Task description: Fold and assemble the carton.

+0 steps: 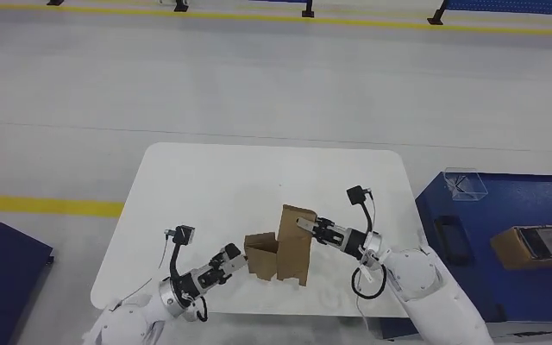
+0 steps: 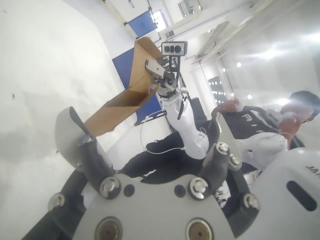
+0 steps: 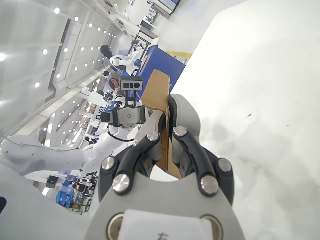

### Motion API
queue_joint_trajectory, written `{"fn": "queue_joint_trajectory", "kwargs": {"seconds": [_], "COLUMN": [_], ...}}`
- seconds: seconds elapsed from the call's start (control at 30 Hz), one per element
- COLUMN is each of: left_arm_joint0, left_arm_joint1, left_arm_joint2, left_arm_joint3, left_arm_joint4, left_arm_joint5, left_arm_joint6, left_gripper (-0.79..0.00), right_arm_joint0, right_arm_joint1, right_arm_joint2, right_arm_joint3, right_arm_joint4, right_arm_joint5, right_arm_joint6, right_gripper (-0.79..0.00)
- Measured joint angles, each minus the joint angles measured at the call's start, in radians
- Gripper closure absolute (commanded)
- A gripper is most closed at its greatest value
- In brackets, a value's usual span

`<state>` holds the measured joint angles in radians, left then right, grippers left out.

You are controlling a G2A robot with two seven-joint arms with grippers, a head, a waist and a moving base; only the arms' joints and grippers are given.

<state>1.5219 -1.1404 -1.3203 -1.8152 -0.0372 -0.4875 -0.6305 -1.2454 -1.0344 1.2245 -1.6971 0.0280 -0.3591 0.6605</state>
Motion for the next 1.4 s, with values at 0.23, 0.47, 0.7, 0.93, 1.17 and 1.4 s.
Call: {"fn": "queue_joint_trajectory", "kwargs": {"seconds": [0.23, 0.47, 0.7, 0.93, 1.17, 1.4], "left_arm_joint0": [0.005, 0.01, -0.006, -0.049, -0.104, -0.113], "left_arm_joint1": [-0.017, -0.027, -0.017, -0.022, -0.032, -0.031], "left_arm_joint2": [0.046, 0.124, 0.182, 0.238, 0.273, 0.264], "left_arm_joint3": [-0.003, 0.005, -0.001, 0.016, 0.054, 0.069], "left_arm_joint4": [0.304, 0.395, 0.203, 0.187, 0.149, 0.133], "left_arm_joint5": [-0.047, -0.068, -0.089, -0.075, -0.075, -0.067], "left_arm_joint6": [0.282, 0.344, 0.087, 0.046, 0.072, 0.081], "left_gripper": [-0.785, -0.785, -0.785, -0.785, -0.785, -0.785], "right_arm_joint0": [-0.02, -0.025, -0.032, -0.041, -0.034, -0.03], "right_arm_joint1": [0.001, 0.001, -0.005, -0.013, -0.014, -0.014], "right_arm_joint2": [0.013, 0.021, -0.006, -0.049, -0.039, -0.024], "right_arm_joint3": [-0.028, -0.035, -0.046, -0.052, -0.039, -0.039], "right_arm_joint4": [-0.018, -0.041, -0.154, -0.114, -0.025, 0.004], "right_arm_joint5": [-0.015, -0.015, -0.021, -0.017, 0.004, 0.022], "right_arm_joint6": [-0.007, -0.02, -0.087, -0.067, -0.032, -0.029], "right_gripper": [0.0, 0.0, 0.0, 0.0, 0.0, 0.0]}}
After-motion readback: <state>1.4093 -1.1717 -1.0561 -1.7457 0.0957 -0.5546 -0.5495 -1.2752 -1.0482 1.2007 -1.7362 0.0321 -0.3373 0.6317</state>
